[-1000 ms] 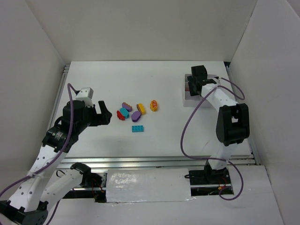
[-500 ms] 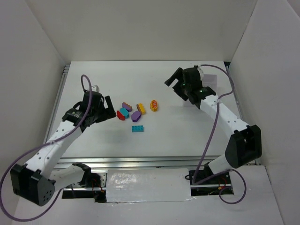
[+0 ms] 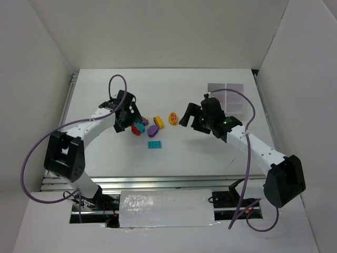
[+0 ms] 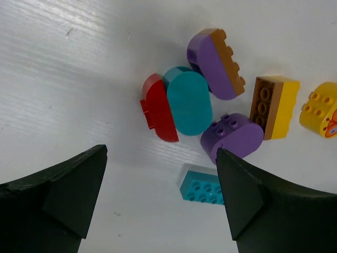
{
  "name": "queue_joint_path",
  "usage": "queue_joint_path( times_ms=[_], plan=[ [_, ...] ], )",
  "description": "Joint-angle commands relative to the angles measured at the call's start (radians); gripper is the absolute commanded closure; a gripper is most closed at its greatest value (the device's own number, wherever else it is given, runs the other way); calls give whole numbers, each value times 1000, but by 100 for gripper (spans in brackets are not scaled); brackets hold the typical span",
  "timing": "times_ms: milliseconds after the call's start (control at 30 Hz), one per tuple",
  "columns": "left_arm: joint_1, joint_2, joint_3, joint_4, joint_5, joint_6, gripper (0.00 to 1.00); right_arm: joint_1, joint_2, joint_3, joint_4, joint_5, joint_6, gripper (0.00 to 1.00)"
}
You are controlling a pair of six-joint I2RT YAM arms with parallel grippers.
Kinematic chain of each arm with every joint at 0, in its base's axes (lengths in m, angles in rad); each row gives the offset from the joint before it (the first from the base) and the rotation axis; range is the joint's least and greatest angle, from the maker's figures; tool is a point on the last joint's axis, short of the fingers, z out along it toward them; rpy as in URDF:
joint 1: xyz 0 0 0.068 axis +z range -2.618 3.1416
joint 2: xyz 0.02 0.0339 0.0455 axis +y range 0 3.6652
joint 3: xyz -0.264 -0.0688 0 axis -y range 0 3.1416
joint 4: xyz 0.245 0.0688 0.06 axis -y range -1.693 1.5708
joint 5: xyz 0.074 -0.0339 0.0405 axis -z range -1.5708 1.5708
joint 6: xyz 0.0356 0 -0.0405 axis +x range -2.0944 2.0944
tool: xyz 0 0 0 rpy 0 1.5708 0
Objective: Sort the legos into containers by color
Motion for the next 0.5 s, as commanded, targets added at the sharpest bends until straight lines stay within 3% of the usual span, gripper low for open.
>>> queue_joint_path(
  times_ms=[0, 467],
  plan=[
    [-10, 66, 79, 1, -25, -51, 3, 0, -31, -12, 13, -8, -36, 0],
    [-48, 264, 149, 6, -68, -85, 8, 0, -112, -67, 16, -18, -65, 0]
  ],
)
